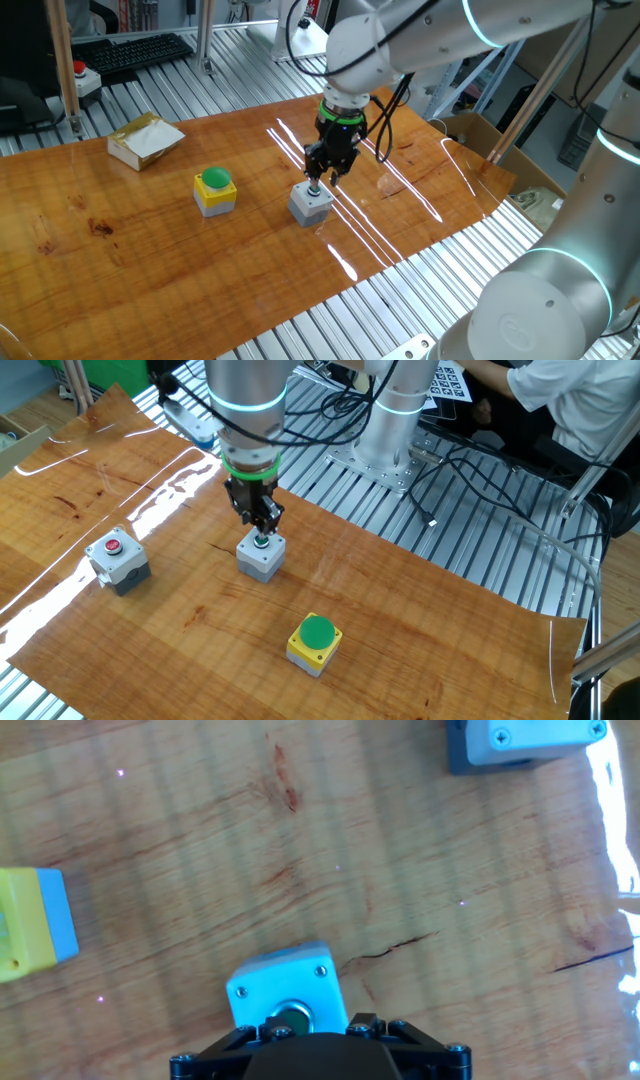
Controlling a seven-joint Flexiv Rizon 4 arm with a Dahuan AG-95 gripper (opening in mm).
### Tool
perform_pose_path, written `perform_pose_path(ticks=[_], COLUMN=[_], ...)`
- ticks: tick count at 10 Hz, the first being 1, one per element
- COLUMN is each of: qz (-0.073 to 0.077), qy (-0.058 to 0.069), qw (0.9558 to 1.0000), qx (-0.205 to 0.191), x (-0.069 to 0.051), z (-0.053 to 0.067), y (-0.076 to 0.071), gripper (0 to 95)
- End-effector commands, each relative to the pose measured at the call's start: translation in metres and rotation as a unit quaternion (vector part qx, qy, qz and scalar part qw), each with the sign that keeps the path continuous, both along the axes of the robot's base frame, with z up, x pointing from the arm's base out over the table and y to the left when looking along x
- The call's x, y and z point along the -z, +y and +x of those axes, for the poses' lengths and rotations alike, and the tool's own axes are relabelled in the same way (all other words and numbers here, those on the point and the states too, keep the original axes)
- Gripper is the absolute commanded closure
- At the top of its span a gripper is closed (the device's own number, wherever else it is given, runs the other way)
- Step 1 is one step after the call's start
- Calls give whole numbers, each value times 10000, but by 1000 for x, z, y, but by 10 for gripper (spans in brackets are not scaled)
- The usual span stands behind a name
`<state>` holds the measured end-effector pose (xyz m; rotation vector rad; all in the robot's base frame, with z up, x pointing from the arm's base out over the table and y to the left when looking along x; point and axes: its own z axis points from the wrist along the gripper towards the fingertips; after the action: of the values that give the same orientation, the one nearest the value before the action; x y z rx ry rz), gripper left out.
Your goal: Press three buttons from left to right in sequence
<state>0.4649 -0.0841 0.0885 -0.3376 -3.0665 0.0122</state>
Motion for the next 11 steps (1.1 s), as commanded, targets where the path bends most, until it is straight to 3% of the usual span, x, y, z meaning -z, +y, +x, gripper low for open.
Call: perform_pose_path(ticks=[1,11], qz=[14,55], qy=[12,11], qw=[10000,9999], qx=[60,127], x=[2,5], z=[1,6], y=[0,0], gripper=[570,570])
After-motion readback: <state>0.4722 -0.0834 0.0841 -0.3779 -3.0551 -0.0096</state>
